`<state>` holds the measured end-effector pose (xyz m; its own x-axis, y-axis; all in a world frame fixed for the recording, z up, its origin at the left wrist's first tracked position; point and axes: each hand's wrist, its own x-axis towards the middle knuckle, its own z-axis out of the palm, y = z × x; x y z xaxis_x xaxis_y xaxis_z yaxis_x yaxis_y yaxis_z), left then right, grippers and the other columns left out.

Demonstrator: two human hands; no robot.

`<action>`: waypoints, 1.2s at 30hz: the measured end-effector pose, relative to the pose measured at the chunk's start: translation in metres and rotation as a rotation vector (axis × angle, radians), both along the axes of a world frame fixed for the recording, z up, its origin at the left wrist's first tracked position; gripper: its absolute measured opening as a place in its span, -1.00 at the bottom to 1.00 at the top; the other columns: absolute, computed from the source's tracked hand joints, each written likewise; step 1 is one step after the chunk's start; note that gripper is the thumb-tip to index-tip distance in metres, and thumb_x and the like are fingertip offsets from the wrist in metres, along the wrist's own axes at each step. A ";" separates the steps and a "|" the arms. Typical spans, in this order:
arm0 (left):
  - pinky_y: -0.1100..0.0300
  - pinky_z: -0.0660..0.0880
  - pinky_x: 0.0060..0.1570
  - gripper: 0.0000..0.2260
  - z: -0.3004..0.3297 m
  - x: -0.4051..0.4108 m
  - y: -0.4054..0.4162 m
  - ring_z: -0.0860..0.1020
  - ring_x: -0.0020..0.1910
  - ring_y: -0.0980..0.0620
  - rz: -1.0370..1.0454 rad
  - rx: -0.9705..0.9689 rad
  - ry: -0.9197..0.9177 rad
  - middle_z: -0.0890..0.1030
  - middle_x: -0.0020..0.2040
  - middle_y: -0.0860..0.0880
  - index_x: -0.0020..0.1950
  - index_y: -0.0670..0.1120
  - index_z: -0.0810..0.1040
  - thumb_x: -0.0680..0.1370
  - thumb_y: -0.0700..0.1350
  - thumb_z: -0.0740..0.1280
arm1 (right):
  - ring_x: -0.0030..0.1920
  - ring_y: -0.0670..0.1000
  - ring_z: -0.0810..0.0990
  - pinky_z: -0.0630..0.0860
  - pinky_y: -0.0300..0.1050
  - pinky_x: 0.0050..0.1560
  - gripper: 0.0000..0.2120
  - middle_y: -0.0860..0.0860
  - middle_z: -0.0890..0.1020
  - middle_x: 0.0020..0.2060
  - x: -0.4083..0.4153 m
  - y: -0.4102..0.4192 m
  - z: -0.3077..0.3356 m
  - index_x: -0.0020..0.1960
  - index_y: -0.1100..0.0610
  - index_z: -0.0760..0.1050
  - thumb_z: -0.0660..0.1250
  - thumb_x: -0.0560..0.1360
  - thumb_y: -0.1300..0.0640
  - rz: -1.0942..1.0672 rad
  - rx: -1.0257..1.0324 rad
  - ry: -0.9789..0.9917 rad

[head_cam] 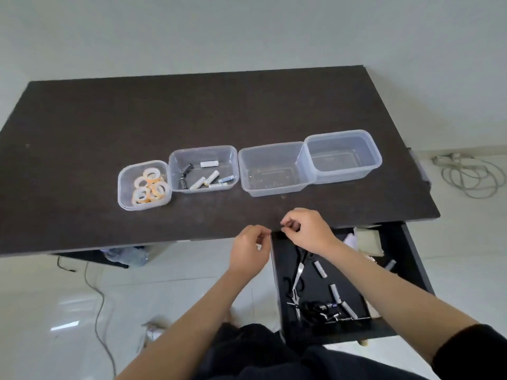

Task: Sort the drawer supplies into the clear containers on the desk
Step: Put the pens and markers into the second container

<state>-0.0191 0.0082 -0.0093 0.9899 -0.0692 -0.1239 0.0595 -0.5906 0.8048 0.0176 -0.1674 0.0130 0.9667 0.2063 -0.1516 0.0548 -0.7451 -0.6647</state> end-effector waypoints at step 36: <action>-0.18 0.06 0.45 -0.32 -0.107 -0.024 -0.237 -0.10 0.53 -0.11 -0.834 0.758 0.244 -0.22 0.56 0.00 0.53 0.14 -0.10 0.54 -0.08 0.23 | -0.04 0.18 0.53 0.51 -0.05 -0.05 -0.74 0.13 0.44 0.12 -0.090 -0.216 -0.138 0.13 0.18 0.55 0.19 0.50 0.25 -0.514 -0.223 0.313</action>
<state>-0.0426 -0.2288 -0.1167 0.6151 -0.5167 -0.5955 -0.4718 -0.8464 0.2471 -0.0729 -0.3833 -0.1248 0.8367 -0.3405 -0.4289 -0.5179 -0.7466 -0.4176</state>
